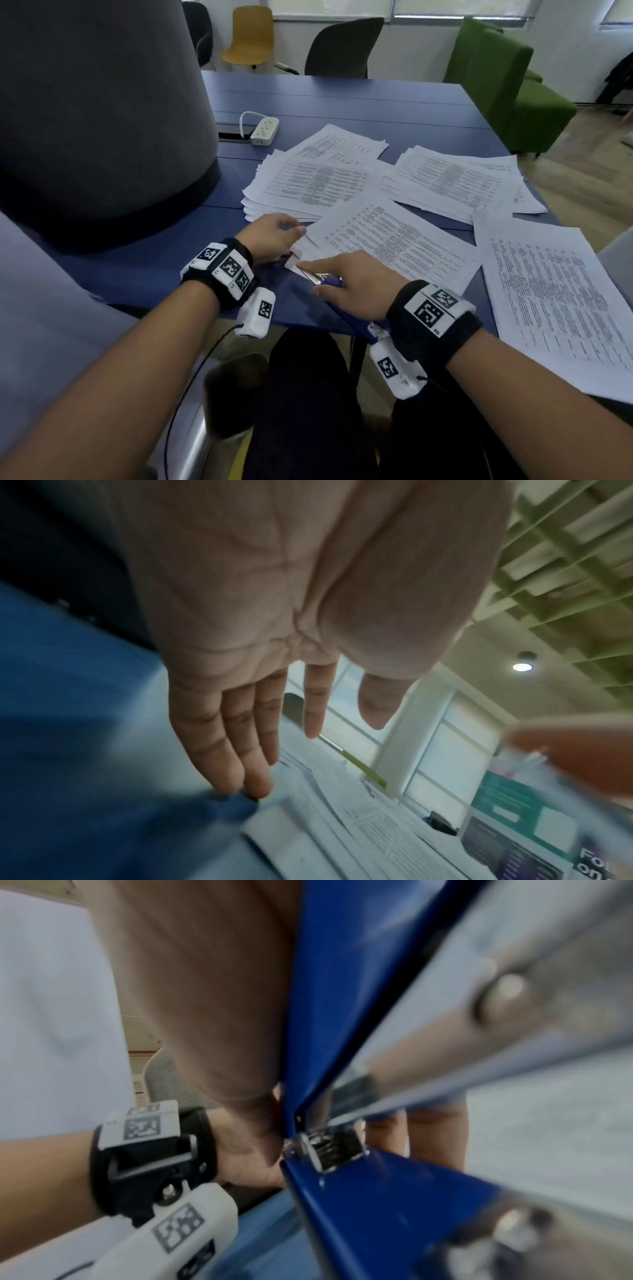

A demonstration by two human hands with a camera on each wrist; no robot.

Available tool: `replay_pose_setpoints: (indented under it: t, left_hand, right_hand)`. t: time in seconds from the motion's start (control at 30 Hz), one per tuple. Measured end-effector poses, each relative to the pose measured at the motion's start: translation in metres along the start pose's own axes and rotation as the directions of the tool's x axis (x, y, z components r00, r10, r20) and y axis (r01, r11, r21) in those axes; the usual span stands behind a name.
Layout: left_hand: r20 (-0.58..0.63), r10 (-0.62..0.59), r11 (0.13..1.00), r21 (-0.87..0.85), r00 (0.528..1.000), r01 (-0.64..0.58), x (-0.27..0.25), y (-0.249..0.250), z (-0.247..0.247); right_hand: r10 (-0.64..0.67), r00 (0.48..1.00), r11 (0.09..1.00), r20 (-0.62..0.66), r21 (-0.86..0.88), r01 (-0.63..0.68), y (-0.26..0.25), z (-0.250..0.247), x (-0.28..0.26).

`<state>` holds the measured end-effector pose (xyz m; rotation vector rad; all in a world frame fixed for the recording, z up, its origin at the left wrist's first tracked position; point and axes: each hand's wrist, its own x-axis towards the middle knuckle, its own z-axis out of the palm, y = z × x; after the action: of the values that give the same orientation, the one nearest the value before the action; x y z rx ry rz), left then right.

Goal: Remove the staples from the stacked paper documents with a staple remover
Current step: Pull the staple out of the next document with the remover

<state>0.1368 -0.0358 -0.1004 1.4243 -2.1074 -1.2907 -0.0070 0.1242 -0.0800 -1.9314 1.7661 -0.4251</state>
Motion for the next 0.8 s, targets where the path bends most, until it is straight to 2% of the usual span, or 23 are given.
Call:
replay_pose_setpoints:
  t: [0.13,0.2,0.33,0.47,0.57,0.67,0.73,0.8]
  left_hand:
    - [-0.061,0.025,0.999,0.036,0.998,-0.023,-0.038,-0.038,-0.03]
    - [-0.109,0.066,0.977,0.209,0.992,-0.042,-0.058,-0.064,-0.05]
    - [-0.148,0.165,0.865,0.496,0.975,-0.071,-0.095,-0.118,-0.08]
    - [-0.181,0.069,0.763,0.643,0.981,0.065,-0.126,-0.164,-0.092]
    - [-0.219,0.079,0.724,0.683,0.972,0.095,-0.145,-0.189,-0.097]
    - [-0.218,0.127,0.696,0.715,0.968,0.069,-0.154,-0.205,-0.103]
    - [-0.221,0.139,0.722,0.689,0.965,0.054,-0.153,-0.212,-0.104]
    - [-0.233,0.176,0.765,0.644,0.956,0.016,-0.152,-0.218,-0.104]
  right_hand:
    - [-0.008,0.995,1.0,0.098,-0.023,0.01,-0.022,0.03,0.009]
    - [-0.034,0.993,0.999,0.113,-0.025,0.037,-0.037,0.042,0.012]
    - [-0.126,0.98,0.992,0.154,0.026,0.123,-0.064,0.08,0.018]
    - [-0.121,0.951,0.992,0.286,0.062,0.108,-0.083,0.13,0.029]
    - [-0.041,0.904,0.999,0.426,0.045,0.024,-0.088,0.171,0.05]
    - [0.079,0.818,0.997,0.569,-0.027,-0.078,-0.085,0.213,0.076]
    - [0.148,0.766,0.989,0.626,-0.073,-0.132,-0.086,0.237,0.093]
    - [0.169,0.754,0.985,0.635,-0.084,-0.151,-0.086,0.257,0.109]
